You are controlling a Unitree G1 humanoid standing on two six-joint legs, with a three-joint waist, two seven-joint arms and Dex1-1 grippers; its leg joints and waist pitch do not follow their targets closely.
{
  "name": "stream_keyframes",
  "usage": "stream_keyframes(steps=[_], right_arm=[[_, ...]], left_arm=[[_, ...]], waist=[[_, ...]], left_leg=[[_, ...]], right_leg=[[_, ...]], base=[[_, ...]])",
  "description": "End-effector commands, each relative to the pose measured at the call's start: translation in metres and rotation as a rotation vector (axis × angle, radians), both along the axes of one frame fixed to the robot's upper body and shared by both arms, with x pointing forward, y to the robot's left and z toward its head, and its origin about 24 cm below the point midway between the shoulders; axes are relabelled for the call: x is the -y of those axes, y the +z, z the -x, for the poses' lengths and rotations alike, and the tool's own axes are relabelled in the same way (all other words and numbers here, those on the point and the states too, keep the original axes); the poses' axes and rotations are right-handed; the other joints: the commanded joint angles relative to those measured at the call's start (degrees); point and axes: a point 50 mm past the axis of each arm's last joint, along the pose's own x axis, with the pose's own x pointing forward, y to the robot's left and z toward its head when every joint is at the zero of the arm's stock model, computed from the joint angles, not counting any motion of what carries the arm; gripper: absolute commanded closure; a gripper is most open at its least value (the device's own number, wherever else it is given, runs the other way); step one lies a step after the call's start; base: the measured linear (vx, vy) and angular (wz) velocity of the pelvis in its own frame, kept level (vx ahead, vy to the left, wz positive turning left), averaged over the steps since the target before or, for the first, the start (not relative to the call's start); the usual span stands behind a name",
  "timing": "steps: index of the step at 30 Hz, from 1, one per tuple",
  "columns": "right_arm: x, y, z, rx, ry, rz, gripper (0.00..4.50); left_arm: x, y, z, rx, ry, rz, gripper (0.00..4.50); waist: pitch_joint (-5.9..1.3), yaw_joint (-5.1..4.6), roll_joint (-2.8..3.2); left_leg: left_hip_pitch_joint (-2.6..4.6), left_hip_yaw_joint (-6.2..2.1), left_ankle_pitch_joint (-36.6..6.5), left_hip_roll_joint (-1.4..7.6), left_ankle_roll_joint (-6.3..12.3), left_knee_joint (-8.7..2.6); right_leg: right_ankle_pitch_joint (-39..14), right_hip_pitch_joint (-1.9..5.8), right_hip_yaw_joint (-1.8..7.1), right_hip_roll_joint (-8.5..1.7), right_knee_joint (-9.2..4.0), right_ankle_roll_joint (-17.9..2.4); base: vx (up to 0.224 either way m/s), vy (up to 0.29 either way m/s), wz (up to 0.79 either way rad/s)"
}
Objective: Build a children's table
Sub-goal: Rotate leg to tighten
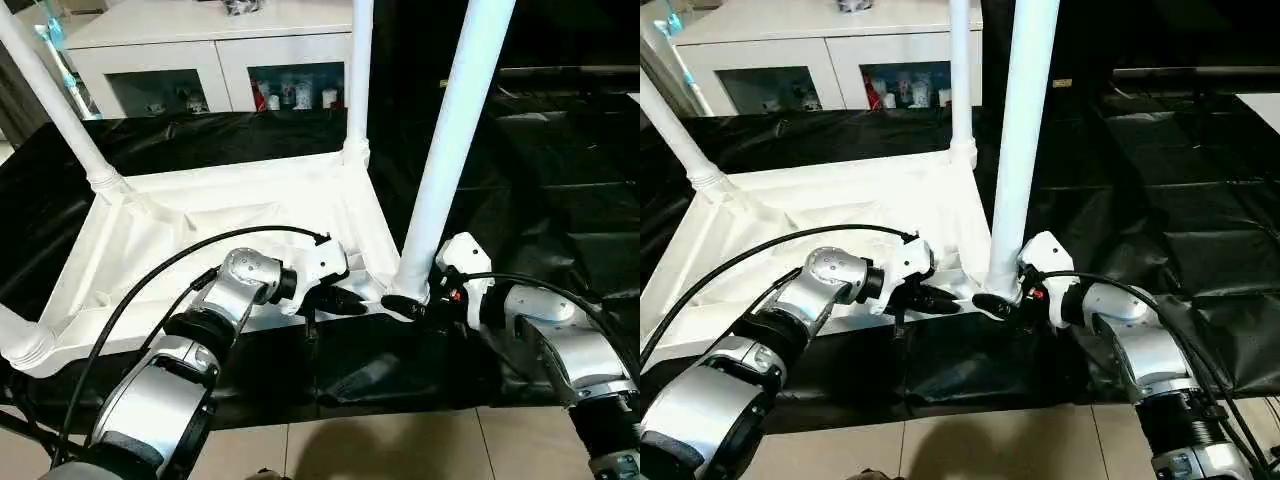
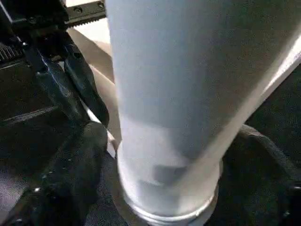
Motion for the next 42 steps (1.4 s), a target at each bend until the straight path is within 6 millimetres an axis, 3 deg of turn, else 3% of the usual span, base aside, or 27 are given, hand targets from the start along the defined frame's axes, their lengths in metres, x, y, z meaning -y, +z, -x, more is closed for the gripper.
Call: stream_keyframes(steps=[1, 11, 21, 25, 26, 28, 31, 33, 39, 40, 41, 42], right_arm=[[0.000, 0.001, -0.002, 0.003, -0.004, -0.003, 0.90], [0.002, -0.001, 0.000, -0.002, -0.003, -0.009, 1.71], [0.001, -0.005, 0.001, -0.012, 0.001, -0.014, 1.80], [-0.003, -0.013, -0.011, 0.002, -0.154, 0.005, 1.80], [-0.004, -0.015, -0.015, 0.003, -0.210, 0.008, 1.80], [-0.011, -0.020, -0.025, 0.009, -0.342, 0.002, 1.80], [-0.020, -0.021, -0.031, 0.007, -0.406, -0.005, 1.80], [-0.031, -0.023, -0.039, -0.006, -0.495, -0.018, 1.80], [-0.058, -0.026, -0.056, -0.014, -0.687, 0.027, 1.81], [-0.063, -0.025, -0.059, -0.013, -0.707, 0.024, 1.81], [-0.070, -0.023, -0.062, -0.008, -0.727, 0.015, 1.81], [-0.072, -0.023, -0.063, -0.006, -0.729, 0.013, 1.81]], left_arm=[[0.003, -0.003, 0.005, -0.020, -0.030, 0.016, 4.50], [0.001, -0.004, 0.006, -0.025, -0.030, 0.012, 4.50], [-0.001, -0.006, 0.007, -0.037, -0.031, 0.006, 4.50], [0.003, -0.006, 0.003, -0.014, 0.032, 0.005, 4.50], [0.005, -0.006, 0.001, -0.004, 0.066, 0.004, 4.50], [0.011, -0.006, -0.008, 0.021, 0.206, -0.014, 4.50], [0.016, -0.006, -0.013, 0.031, 0.296, -0.027, 4.50], [0.022, -0.003, -0.019, 0.031, 0.388, -0.015, 4.50], [0.038, 0.004, -0.029, 0.080, 0.575, -0.035, 4.50], [0.041, 0.006, -0.030, 0.084, 0.591, -0.033, 4.50], [0.046, 0.008, -0.030, 0.091, 0.605, -0.029, 4.50], [0.048, 0.009, -0.031, 0.093, 0.606, -0.029, 4.50]], waist=[[-3.94, -0.06, -1.50], [-4.04, -0.05, -1.58], [-4.08, -0.07, -1.58], [-3.98, -0.37, -1.50], [-3.83, -0.73, -1.46], [-3.66, -1.58, -1.33], [-3.41, -2.25, -1.22], [-3.64, -2.41, -0.99], [-3.75, -3.44, -1.10], [-3.73, -3.40, -1.04], [-3.87, -3.35, -1.42], [-3.90, -3.37, -1.26]], left_leg=[[0.71, -0.92, -9.14, 2.98, 7.17, -3.55], [0.70, -0.89, -8.64, 2.94, 7.44, -3.42], [0.69, -0.89, -8.14, 2.93, 7.68, -3.33], [0.72, -0.95, -9.28, 2.86, 6.71, -3.55], [0.58, -1.10, -10.28, 2.74, 5.96, -3.76], [1.05, -1.06, -13.14, 2.55, 3.99, -3.95], [1.13, -1.18, -14.80, 2.38, 2.96, -4.14], [1.18, -1.28, -14.43, 2.36, 2.51, -4.13], [0.91, -1.25, -13.66, 2.13, 2.97, -4.00], [0.90, -1.27, -13.79, 2.09, 3.09, -4.01], [1.08, -1.16, -13.25, 2.10, 3.36, -3.83], [0.79, -1.21, -12.06, 2.05, 3.68, -3.80]], right_leg=[[-11.40, 3.00, 1.92, -3.47, -3.47, -13.57], [-10.62, 3.07, 1.89, -3.46, -3.35, -13.84], [-10.42, 3.06, 1.87, -3.43, -3.26, -13.93], [-11.99, 2.94, 1.84, -3.38, -3.39, -13.71], [-13.59, 3.05, 1.71, -3.41, -3.52, -13.34], [-17.72, 2.74, 1.71, -3.26, -4.12, -12.39], [-21.04, 2.69, 1.76, -3.26, -4.72, -11.28], [-20.45, 2.69, 1.80, -3.27, -4.58, -11.02], [-17.18, 2.78, 1.77, -3.35, -4.43, -12.15], [-17.45, 2.82, 1.67, -3.30, -4.49, -12.05], [-16.92, 2.75, 1.73, -3.34, -4.47, -12.24], [-15.88, 2.92, 1.73, -3.44, -4.33, -12.38]], base=[[0.000, 0.000, 0.00], [0.000, 0.000, 0.00], [0.000, 0.000, 0.00], [0.000, 0.000, 0.00], [0.000, 0.000, 0.00], [0.000, 0.000, 0.00], [0.000, 0.000, 0.00], [0.000, 0.000, 0.00], [0.000, 0.000, 0.00], [0.000, 0.000, 0.00], [0.000, 0.000, 0.00], [0.000, 0.000, 0.00]])
